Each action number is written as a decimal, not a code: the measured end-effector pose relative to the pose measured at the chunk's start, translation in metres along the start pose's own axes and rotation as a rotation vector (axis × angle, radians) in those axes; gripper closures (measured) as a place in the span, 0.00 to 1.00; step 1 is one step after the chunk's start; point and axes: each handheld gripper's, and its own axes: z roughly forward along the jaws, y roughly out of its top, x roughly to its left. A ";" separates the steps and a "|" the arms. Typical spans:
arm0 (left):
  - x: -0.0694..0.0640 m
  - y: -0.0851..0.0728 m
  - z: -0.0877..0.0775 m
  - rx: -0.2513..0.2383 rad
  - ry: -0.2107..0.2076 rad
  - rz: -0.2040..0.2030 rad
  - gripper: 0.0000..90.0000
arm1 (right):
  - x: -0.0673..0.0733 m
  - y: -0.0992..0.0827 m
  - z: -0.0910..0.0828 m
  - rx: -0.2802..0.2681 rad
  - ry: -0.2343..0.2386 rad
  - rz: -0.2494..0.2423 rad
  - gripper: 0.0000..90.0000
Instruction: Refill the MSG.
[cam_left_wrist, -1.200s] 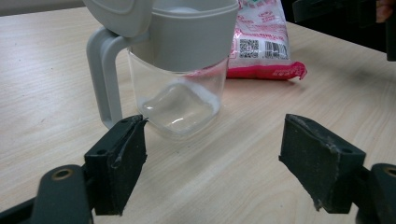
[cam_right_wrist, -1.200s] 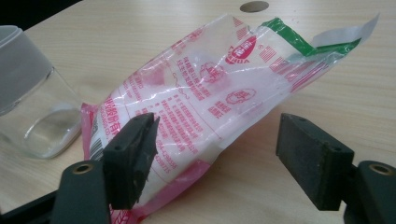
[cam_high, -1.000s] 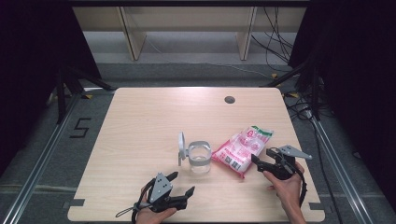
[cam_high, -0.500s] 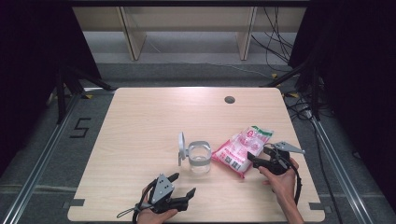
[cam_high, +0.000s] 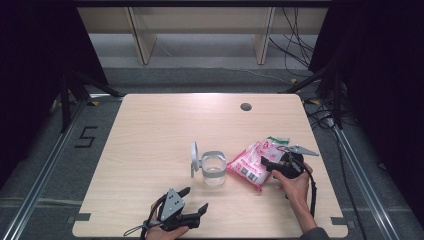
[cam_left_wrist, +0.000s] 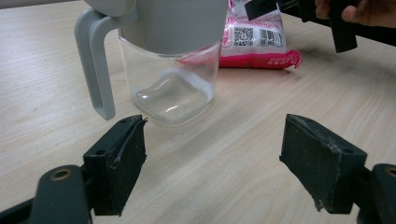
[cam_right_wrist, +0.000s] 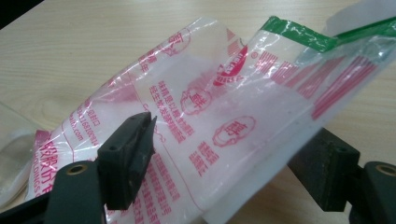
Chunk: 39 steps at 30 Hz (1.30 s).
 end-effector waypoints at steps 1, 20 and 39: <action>-0.001 0.000 0.000 -0.002 0.000 0.002 0.24 | 0.006 -0.001 0.001 0.009 -0.002 0.064 0.34; -0.003 -0.001 -0.001 -0.002 0.003 0.009 0.24 | 0.001 0.002 0.018 0.030 -0.024 -0.060 0.75; -0.002 0.000 -0.002 -0.028 0.012 -0.005 0.25 | 0.002 0.010 0.013 -0.044 0.017 -0.131 1.00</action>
